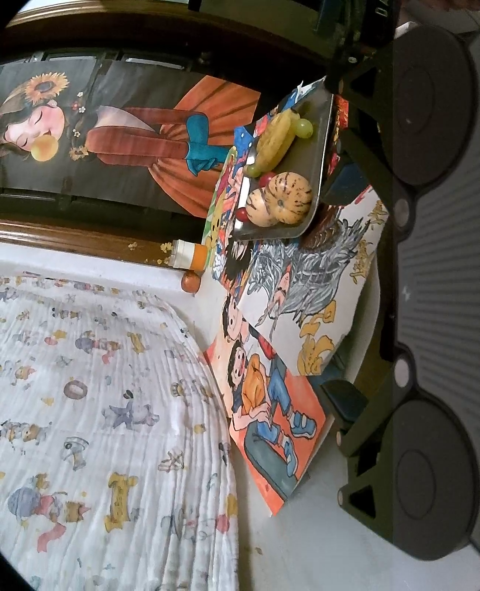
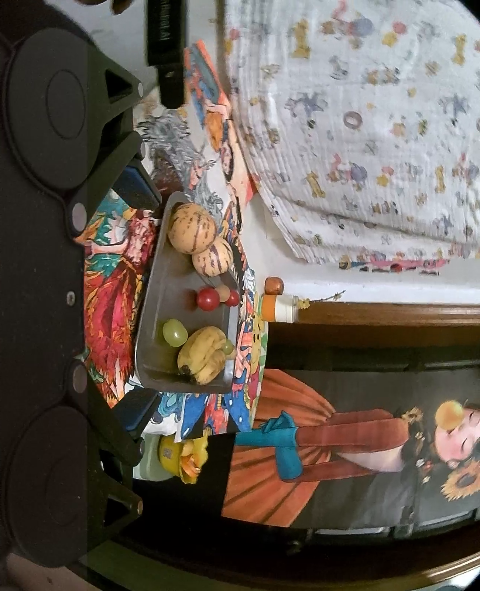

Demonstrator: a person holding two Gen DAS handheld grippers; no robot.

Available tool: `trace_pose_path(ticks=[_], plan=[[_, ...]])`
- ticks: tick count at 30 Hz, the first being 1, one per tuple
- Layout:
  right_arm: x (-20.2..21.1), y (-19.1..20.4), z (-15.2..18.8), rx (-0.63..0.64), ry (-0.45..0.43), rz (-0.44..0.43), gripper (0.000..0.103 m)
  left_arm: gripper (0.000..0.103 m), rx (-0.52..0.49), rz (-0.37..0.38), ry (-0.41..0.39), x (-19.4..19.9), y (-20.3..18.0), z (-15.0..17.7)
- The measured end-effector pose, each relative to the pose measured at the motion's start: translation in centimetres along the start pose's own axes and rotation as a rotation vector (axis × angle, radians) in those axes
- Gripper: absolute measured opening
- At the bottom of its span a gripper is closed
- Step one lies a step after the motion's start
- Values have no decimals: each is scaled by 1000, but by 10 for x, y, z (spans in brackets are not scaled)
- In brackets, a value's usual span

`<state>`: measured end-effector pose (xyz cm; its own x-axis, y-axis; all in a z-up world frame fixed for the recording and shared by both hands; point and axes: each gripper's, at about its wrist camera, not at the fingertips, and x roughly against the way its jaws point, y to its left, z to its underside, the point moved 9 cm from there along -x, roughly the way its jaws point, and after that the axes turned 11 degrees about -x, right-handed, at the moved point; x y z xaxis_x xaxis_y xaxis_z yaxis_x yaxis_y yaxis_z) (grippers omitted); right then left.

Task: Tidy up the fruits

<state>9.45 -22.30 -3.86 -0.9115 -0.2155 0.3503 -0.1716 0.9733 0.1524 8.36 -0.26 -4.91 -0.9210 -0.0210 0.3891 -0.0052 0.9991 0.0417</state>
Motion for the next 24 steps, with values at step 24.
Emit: trace_pose_path(ticks=[24], plan=[[5,1,1,0,-9,-11,103,103,-6,-7,8,7,0,5]])
